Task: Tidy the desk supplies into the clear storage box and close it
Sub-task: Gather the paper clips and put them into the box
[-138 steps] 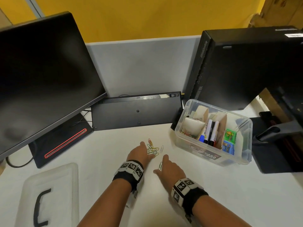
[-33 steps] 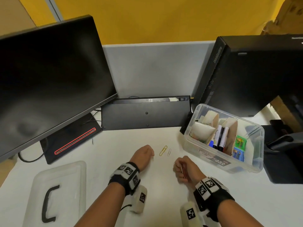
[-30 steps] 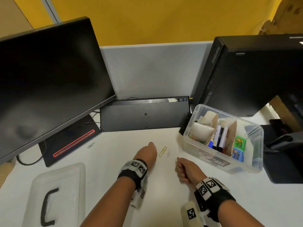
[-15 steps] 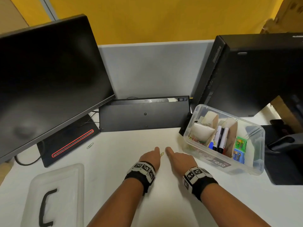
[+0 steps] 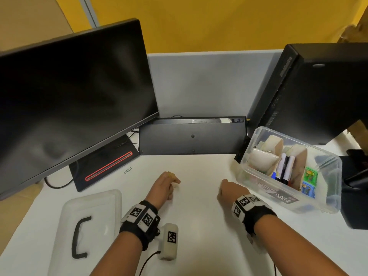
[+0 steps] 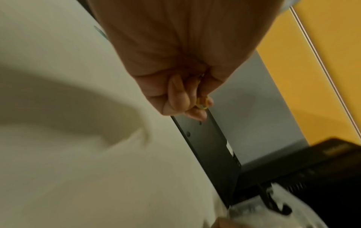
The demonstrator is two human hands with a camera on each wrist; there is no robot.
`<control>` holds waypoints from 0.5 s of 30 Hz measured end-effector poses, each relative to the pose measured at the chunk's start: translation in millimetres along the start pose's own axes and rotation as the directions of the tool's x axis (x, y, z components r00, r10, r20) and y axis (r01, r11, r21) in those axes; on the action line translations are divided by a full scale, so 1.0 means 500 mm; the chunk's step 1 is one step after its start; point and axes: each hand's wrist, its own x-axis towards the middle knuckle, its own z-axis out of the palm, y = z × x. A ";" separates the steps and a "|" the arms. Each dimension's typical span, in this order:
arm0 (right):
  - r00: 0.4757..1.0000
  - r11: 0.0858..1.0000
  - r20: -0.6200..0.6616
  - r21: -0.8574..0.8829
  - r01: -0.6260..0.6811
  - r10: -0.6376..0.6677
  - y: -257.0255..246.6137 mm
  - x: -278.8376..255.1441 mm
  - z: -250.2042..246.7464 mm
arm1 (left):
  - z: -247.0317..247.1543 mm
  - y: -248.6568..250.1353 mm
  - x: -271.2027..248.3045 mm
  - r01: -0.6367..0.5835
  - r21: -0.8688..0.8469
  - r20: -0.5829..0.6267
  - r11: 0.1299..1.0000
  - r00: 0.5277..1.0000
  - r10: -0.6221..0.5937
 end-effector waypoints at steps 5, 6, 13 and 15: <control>0.998 0.998 -0.028 0.010 0.061 -0.061 -0.026 -0.029 0.017 | -0.100 -0.004 0.003 0.004 0.110 -0.222 0.994 0.975 0.021; 0.997 0.995 -0.033 0.065 0.071 -0.069 -0.032 -0.035 0.022 | -0.124 -0.006 0.007 -0.002 0.229 -0.239 0.973 0.969 0.059; 0.988 0.964 -0.076 0.217 0.151 -0.138 -0.082 -0.069 0.056 | -0.236 0.000 0.077 0.199 0.868 -0.250 0.455 0.967 0.054; 0.982 0.956 -0.084 0.230 0.182 -0.167 -0.091 -0.075 0.057 | -0.242 0.006 0.091 0.238 0.905 -0.251 0.354 0.968 -0.011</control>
